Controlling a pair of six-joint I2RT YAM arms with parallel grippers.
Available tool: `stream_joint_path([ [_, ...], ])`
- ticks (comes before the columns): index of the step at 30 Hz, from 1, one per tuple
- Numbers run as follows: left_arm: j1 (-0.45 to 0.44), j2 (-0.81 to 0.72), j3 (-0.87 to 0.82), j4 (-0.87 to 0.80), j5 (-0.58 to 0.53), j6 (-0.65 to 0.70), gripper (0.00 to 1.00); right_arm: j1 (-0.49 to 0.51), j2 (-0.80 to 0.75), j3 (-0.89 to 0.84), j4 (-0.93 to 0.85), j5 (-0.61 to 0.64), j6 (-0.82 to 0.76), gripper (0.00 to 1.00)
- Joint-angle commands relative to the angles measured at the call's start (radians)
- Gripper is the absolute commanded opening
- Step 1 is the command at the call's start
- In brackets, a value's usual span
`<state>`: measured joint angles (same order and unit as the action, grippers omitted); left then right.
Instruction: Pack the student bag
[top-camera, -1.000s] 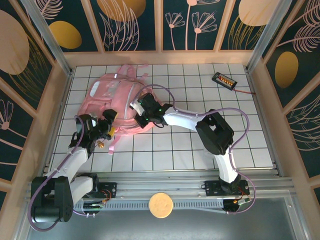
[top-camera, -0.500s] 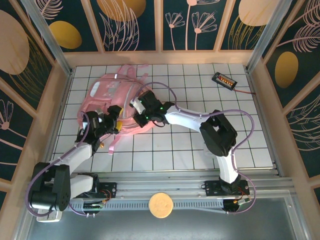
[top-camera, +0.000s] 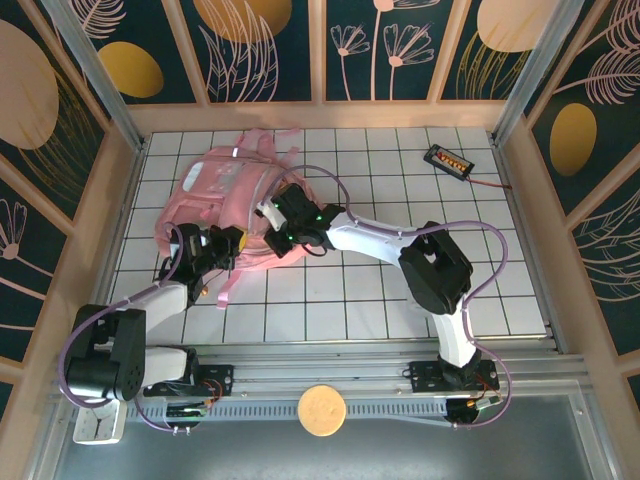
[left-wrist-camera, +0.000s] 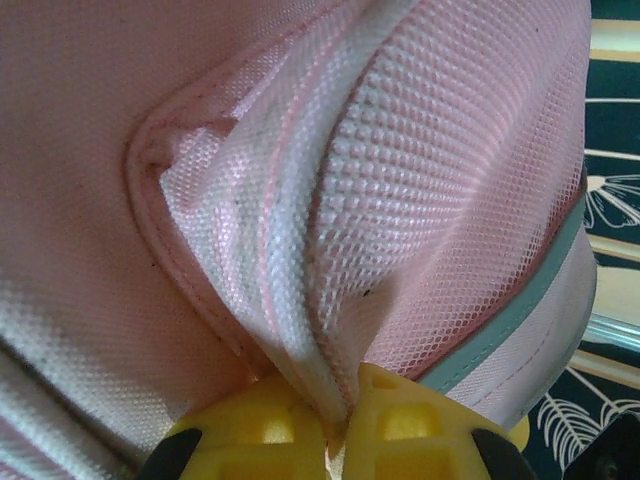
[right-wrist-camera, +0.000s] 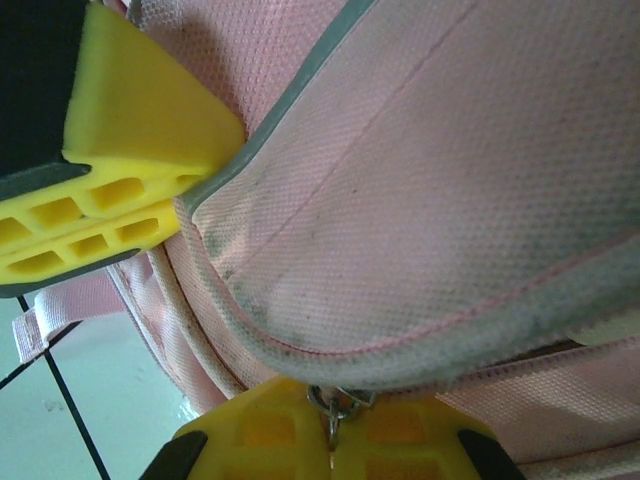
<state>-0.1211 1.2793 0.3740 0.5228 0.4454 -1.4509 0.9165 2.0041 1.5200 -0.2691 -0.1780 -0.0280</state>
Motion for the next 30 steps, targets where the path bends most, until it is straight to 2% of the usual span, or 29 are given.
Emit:
stream_joint_path([
  [1,0.035,-0.041,0.044,-0.103,-0.032,0.147,0.0,0.019,-0.02,0.049,-0.095,0.031,-0.071,0.0],
  [5,0.089,-0.105,0.117,-0.305,-0.039,0.337,0.0,-0.025,-0.048,0.015,-0.14,0.152,-0.142,0.0],
  [12,0.116,-0.087,0.238,-0.565,0.004,0.606,0.0,-0.13,-0.003,0.112,-0.165,0.182,-0.176,0.0],
  [15,0.123,-0.088,0.261,-0.622,0.015,0.668,0.0,-0.151,0.009,0.155,-0.164,0.185,-0.183,0.0],
  [21,0.162,-0.086,0.334,-0.788,-0.037,0.836,0.0,-0.185,0.012,0.158,-0.175,0.174,-0.22,0.0],
  [30,0.263,-0.059,0.385,-0.849,-0.034,0.941,0.0,-0.203,-0.074,0.063,-0.173,0.127,-0.285,0.0],
])
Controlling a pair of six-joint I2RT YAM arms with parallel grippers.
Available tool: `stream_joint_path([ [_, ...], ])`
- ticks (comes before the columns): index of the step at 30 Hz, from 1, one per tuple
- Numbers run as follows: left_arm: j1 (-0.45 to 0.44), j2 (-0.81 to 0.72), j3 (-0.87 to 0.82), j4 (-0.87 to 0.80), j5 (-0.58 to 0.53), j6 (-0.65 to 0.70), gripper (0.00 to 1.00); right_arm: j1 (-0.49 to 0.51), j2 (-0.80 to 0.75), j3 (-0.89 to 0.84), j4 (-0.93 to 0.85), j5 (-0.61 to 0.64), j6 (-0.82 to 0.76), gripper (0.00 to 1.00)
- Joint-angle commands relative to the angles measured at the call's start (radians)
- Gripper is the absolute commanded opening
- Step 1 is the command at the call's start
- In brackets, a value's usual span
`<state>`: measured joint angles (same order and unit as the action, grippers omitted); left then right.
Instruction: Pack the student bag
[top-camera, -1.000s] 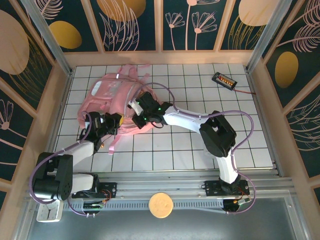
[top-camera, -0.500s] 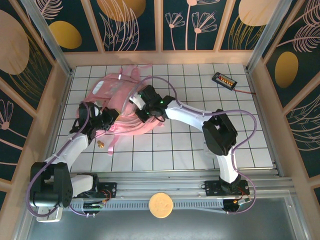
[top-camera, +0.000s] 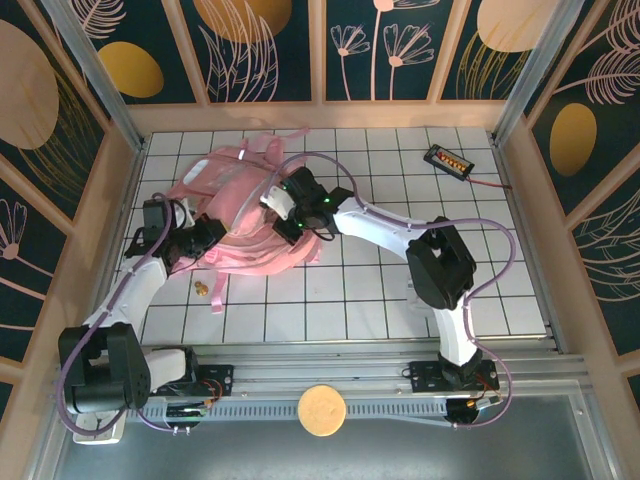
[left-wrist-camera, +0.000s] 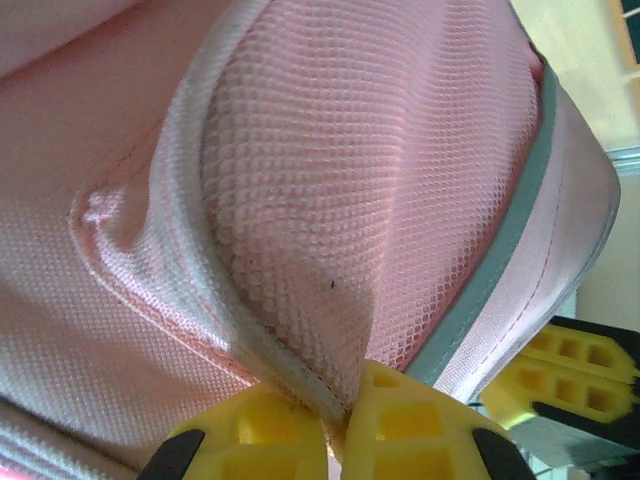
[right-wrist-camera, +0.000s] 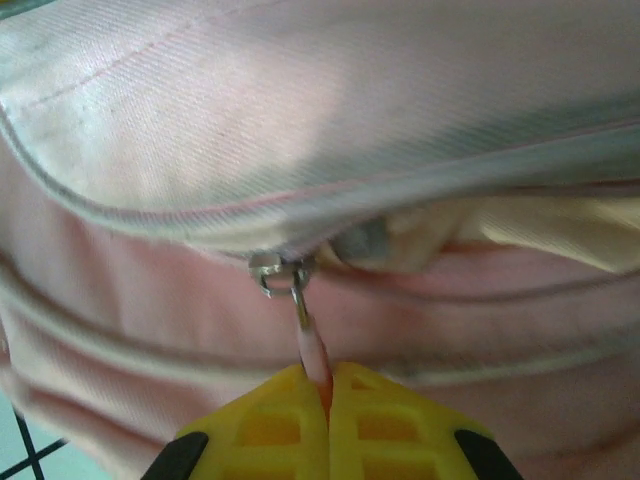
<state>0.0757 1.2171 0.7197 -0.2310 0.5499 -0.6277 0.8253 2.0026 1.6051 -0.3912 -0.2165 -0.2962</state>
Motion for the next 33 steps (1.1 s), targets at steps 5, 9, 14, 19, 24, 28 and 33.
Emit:
stream_joint_path([
  [5,0.082,0.016,0.066,-0.118,-0.142,0.167,0.0,-0.124,-0.068,-0.017,-0.051,0.16,-0.021,0.0],
  [9,0.082,0.02,0.067,-0.103,-0.111,0.158,0.0,-0.118,-0.047,0.018,-0.056,0.088,0.008,0.0],
  [14,0.084,0.028,0.06,-0.073,-0.071,0.142,0.0,-0.103,-0.081,-0.037,0.049,-0.083,0.078,0.51],
  [19,0.084,0.025,0.046,-0.065,-0.057,0.135,0.0,-0.058,-0.064,-0.071,0.181,-0.294,0.156,0.61],
  [24,0.084,0.032,0.046,-0.059,-0.041,0.131,0.0,-0.019,0.039,0.007,0.138,-0.298,0.122,0.59],
  [28,0.084,0.034,0.044,-0.056,-0.038,0.129,0.0,-0.004,0.087,0.039,0.134,-0.286,0.11,0.61],
  [33,0.083,0.033,0.036,-0.047,-0.026,0.122,0.0,0.019,0.136,0.076,0.142,-0.214,0.105,0.63],
])
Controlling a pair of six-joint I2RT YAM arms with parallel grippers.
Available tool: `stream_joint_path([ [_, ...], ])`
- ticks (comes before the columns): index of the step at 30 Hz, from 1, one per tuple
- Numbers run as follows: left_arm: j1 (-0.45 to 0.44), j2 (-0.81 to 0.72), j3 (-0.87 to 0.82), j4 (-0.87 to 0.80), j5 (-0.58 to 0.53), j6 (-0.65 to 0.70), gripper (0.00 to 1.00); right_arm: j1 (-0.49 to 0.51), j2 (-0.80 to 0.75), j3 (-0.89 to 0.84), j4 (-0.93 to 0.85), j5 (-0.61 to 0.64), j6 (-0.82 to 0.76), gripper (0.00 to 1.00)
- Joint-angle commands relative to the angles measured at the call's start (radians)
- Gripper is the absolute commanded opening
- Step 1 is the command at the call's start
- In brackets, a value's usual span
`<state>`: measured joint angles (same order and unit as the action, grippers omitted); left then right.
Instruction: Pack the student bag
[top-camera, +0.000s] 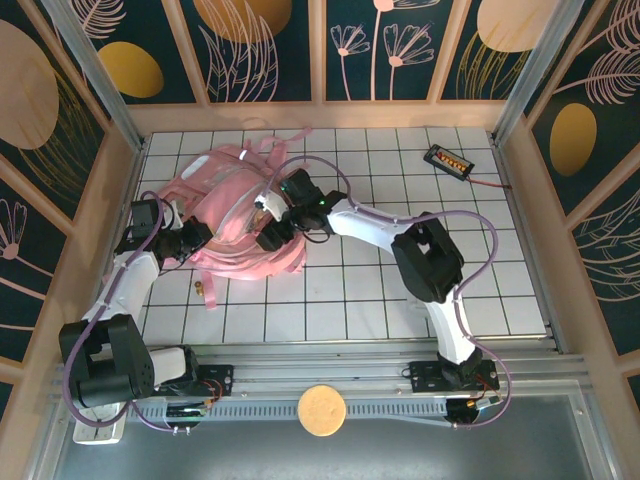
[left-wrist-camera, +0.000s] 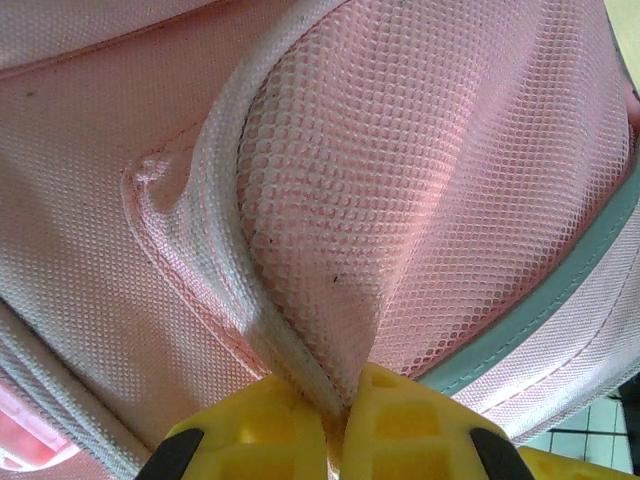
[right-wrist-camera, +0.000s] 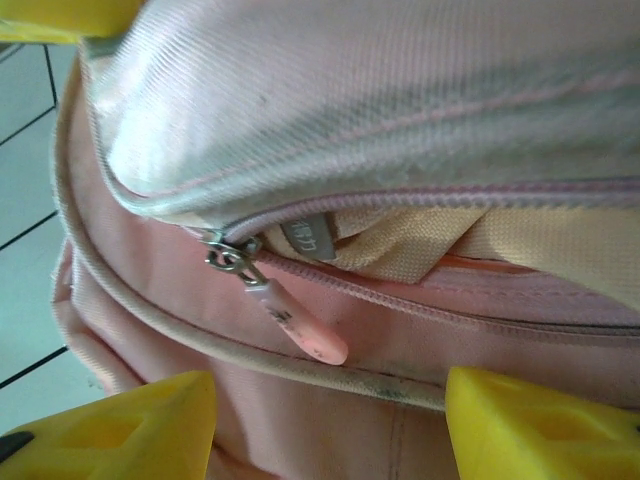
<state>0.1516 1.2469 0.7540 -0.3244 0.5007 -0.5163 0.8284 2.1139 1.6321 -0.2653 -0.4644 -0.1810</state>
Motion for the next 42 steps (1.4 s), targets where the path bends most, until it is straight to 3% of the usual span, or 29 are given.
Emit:
stream_joint_path([
  [1,0.008,0.004,0.002,0.048,0.027,0.009,0.0,0.018,0.033,0.056,0.016,0.041,-0.014,0.63],
  [12,0.008,0.015,-0.012,0.074,0.047,-0.004,0.0,0.067,0.107,0.161,-0.021,0.143,-0.046,0.58],
  [14,0.008,0.017,-0.009,0.072,0.042,0.0,0.0,0.068,0.119,0.176,-0.037,0.165,-0.045,0.4],
  [16,0.008,0.018,-0.004,0.065,0.035,0.008,0.0,0.067,0.132,0.202,-0.067,0.195,-0.044,0.05],
  [17,0.008,0.021,0.0,0.059,0.031,0.015,0.0,0.067,0.131,0.206,-0.078,0.212,-0.044,0.0],
  [28,0.012,0.039,0.063,-0.034,-0.105,0.115,0.0,0.012,-0.02,0.069,-0.082,0.313,-0.02,0.0],
  [35,0.019,0.057,0.068,-0.014,-0.089,0.119,0.0,0.005,-0.077,0.005,-0.037,0.229,-0.077,0.0],
  [37,0.019,0.057,0.067,-0.01,-0.077,0.118,0.0,-0.001,-0.056,0.035,-0.058,0.147,-0.075,0.0],
  [39,0.019,0.059,0.065,-0.006,-0.061,0.117,0.0,-0.003,-0.017,0.09,-0.085,0.051,-0.064,0.37],
  [40,0.019,0.059,0.064,-0.004,-0.057,0.115,0.0,0.001,0.003,0.107,-0.087,0.006,-0.07,0.45],
  [42,0.018,0.059,0.062,-0.002,-0.048,0.11,0.0,0.021,0.026,0.122,-0.076,-0.007,-0.099,0.48],
])
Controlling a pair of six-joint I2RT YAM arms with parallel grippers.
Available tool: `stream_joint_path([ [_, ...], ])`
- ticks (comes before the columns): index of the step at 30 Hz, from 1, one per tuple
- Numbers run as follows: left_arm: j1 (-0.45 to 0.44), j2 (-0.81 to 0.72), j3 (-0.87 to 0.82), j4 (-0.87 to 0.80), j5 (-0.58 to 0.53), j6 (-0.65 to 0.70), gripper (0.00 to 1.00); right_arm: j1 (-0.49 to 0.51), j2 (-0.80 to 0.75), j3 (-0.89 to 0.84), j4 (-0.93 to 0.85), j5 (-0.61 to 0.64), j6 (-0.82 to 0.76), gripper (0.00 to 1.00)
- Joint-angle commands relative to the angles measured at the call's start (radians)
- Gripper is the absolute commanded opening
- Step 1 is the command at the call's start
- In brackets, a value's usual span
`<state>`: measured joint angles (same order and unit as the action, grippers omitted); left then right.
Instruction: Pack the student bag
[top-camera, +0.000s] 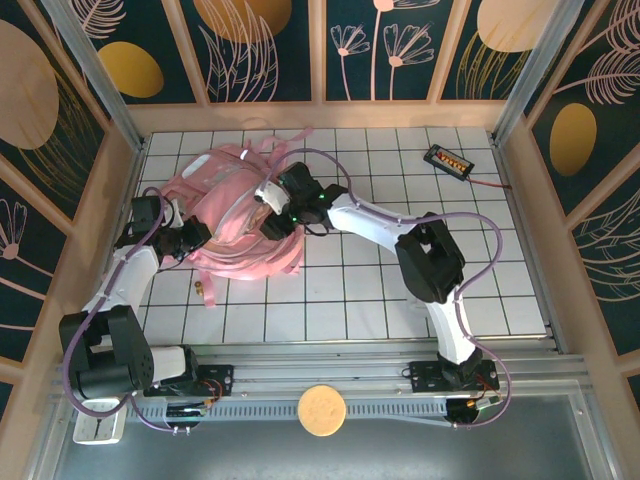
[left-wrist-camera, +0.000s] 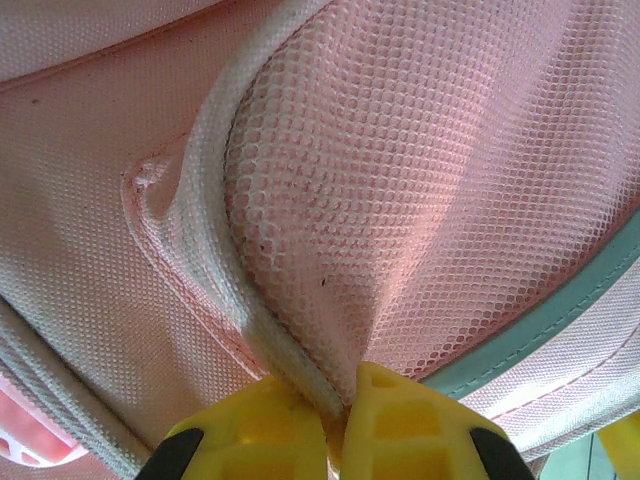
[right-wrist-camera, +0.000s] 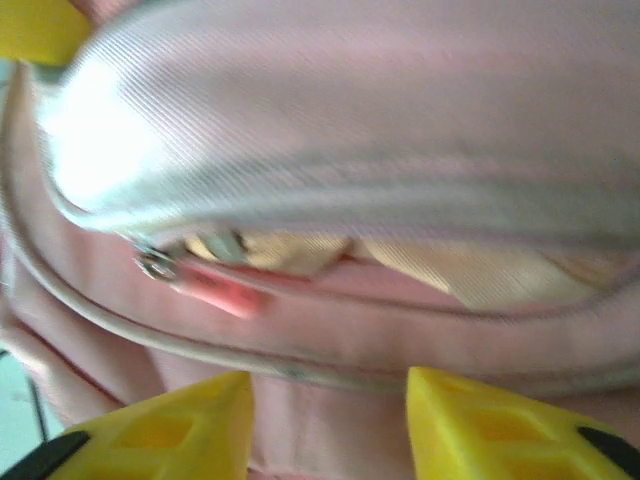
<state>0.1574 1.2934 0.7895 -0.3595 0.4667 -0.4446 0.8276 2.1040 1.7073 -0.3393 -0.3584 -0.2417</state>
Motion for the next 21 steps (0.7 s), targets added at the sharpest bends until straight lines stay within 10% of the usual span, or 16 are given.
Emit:
stream_joint_path([
  [1,0.013,0.013,0.028,0.033,-0.01,0.037,0.0,0.032,0.047,0.05,0.009,-0.107,-0.046,0.49],
  [21,0.013,0.036,0.023,0.054,0.024,0.006,0.0,0.082,0.143,0.051,0.172,0.086,-0.038,0.48],
])
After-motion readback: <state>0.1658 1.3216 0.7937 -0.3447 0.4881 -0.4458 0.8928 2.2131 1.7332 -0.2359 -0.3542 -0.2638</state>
